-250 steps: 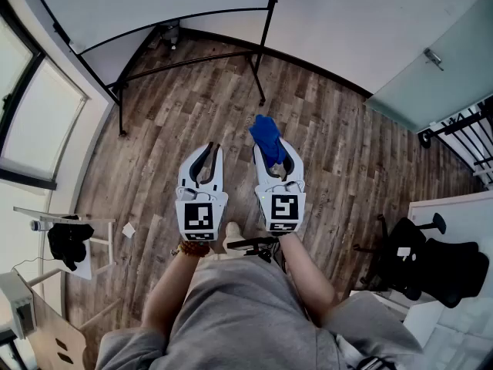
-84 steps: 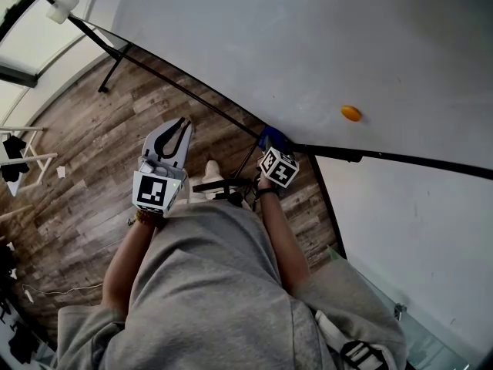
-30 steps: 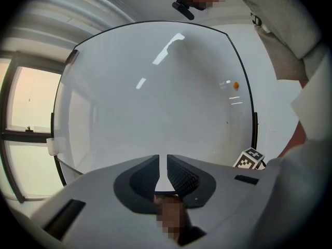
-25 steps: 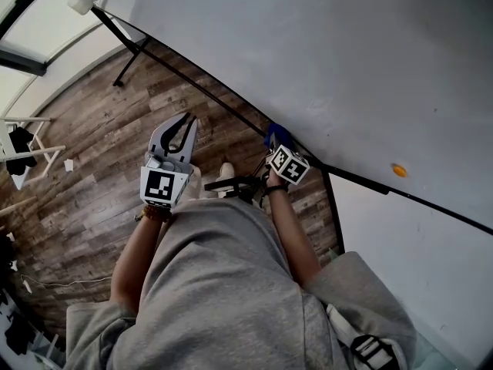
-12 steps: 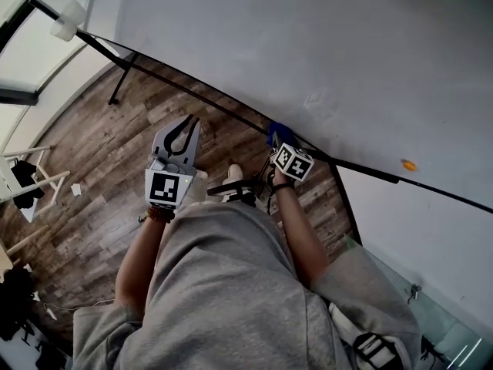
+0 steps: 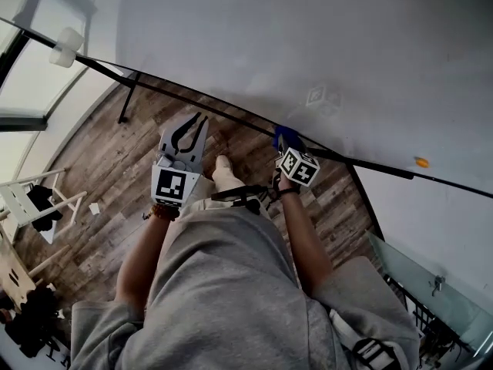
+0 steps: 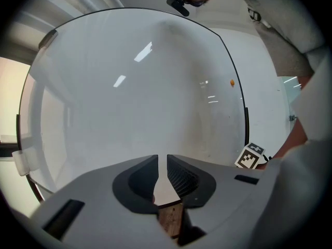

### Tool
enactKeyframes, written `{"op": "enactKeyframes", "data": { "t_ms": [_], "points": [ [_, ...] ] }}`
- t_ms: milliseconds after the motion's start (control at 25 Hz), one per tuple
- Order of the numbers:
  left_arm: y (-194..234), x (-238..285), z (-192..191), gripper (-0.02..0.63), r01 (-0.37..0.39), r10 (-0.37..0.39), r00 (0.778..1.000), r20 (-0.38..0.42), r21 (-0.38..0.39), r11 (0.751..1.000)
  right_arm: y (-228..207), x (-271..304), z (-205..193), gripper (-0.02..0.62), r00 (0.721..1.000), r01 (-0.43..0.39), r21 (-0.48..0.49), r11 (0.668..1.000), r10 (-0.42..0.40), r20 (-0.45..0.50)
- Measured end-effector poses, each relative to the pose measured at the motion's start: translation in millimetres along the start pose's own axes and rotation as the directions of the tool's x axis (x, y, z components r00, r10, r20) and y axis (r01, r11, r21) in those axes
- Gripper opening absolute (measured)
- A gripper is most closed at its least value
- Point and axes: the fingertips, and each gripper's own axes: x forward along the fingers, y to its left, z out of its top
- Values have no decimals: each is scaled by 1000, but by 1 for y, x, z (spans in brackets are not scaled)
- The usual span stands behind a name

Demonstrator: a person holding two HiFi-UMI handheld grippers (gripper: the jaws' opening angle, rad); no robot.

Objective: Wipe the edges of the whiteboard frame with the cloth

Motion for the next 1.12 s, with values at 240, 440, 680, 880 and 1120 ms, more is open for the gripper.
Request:
{"op": "enactKeyframes", "data": {
  "t_ms": [240,440,680,880,1120],
  "points": [
    [-8,12,8,52,24,-24,1000,11,-10,1000,3,2,2,172,1000,-11,-3,1000,11,-5],
    [-11,19,8,51,60,-60,998,17,-9,998,2,1,1,172,1000,1,2,1000,-1,-7],
    [-8,24,5,52,114,-114,993,23,7,993,1,3,0,173,1000,4,54,999,-4,0],
    [-1,23,4,52,158,-159,987,15,13,987,3,2,0,173,1000,18,98,995,-17,-9],
    [11,21,4,52,174,-174,985,16,15,985,11,6,-1,173,1000,12,127,992,-9,-27]
  ]
}}
